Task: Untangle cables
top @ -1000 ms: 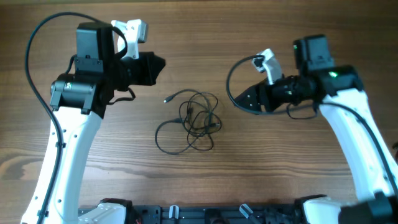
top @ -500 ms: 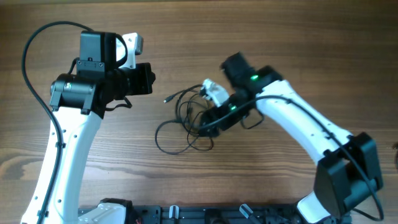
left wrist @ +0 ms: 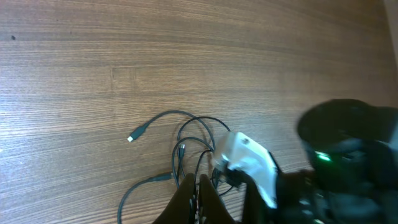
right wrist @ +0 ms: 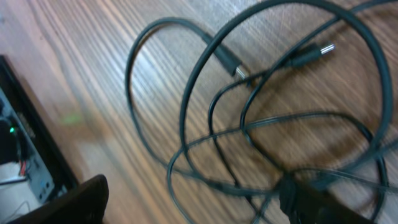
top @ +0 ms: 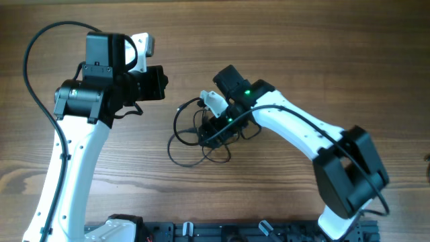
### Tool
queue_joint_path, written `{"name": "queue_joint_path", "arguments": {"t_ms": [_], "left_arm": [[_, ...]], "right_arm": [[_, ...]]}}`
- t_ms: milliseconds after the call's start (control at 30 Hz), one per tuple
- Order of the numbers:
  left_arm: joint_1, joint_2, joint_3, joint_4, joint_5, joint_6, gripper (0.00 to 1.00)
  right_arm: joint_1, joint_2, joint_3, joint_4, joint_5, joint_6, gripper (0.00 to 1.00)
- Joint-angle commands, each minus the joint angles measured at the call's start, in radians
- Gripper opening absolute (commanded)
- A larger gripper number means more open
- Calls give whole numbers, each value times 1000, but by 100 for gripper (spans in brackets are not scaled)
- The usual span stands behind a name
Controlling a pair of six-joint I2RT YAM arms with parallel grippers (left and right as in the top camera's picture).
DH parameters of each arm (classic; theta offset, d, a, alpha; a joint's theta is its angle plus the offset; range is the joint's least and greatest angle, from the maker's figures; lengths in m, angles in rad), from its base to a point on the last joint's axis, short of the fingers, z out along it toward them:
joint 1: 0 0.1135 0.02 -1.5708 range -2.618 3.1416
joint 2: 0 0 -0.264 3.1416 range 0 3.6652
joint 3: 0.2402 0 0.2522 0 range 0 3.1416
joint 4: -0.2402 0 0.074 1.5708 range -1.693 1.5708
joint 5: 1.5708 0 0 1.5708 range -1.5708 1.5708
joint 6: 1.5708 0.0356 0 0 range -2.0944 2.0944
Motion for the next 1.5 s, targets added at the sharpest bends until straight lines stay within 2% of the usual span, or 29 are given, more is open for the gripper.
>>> {"name": "queue_joint_path", "arguments": {"t_ms": [0,333,400,667,767,1000,1067,1133,1167,1200,1233,1267,1467], "left_arm": [[-3,-10,4,1,2,20,4],[-3,-10,4,1,2,20,6],[-3,-9,4,1,2,20,6],[-3,-7,4,0,2,20,6],[-3,-7,4,1,2,20,6],[-3,-7,4,0,2,20,5],[-3,-7,4,0,2,20,5],[-3,-7,4,0,2,20,6],[-3,-7,4,1,2,20,5],[-3,-7,4,1,2,20,5],[-3,-7,4,1,2,20,6],[-3,-7,4,1,2,20,5],[-3,-7,4,1,2,20,5]], "right_arm": [[2,72,7,26,-75,8,90],[53,116,7,82,-111,51,91],[70,116,7,90,-111,56,85],[100,116,7,100,-105,123,79],[100,116,7,105,-68,168,64],[100,116,7,103,-61,183,59],[100,116,7,102,-61,183,54],[100,116,7,101,-61,194,43],[100,116,7,100,-61,206,31],[100,116,7,100,-61,209,25],[100,116,7,98,-61,210,12],[100,116,7,97,-61,213,5],[97,104,9,73,-80,235,4]]}}
